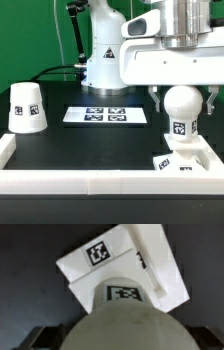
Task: Assemble lamp
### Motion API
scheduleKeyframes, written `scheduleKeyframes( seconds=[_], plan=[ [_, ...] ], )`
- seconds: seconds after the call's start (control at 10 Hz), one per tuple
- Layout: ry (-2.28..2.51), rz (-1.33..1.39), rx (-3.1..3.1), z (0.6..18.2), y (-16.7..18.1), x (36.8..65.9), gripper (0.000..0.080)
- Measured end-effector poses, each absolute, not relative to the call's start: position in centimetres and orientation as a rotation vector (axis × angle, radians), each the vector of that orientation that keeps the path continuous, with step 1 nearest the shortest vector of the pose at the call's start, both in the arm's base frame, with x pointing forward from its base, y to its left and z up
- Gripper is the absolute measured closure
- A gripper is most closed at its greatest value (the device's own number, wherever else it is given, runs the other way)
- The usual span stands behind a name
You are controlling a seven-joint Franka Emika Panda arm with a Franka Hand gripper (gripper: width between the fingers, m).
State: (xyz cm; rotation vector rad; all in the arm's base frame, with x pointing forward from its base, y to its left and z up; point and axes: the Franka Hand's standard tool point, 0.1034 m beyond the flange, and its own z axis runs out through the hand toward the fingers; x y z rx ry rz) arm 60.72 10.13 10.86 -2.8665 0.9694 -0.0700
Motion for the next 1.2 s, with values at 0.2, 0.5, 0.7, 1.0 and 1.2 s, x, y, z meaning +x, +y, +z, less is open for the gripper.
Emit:
scheduleKeyframes(
  seconds=[0.2, 0.5, 0.7, 1.0, 1.2],
  plan=[
    [1.202, -0.014, -2.744, 10.8, 10.2, 60.6, 0.0223],
    [1.468, 0.058, -2.546, 10.7, 10.1, 60.6, 0.0223],
    [1.396, 0.051, -2.586, 10.7, 10.3, 60.5, 0.0222],
    [1.027, -0.008, -2.752, 11.5, 10.5, 60.8, 0.0104],
    [0.742, -0.049, -2.846, 11.8, 10.5, 60.9, 0.0101]
  ],
)
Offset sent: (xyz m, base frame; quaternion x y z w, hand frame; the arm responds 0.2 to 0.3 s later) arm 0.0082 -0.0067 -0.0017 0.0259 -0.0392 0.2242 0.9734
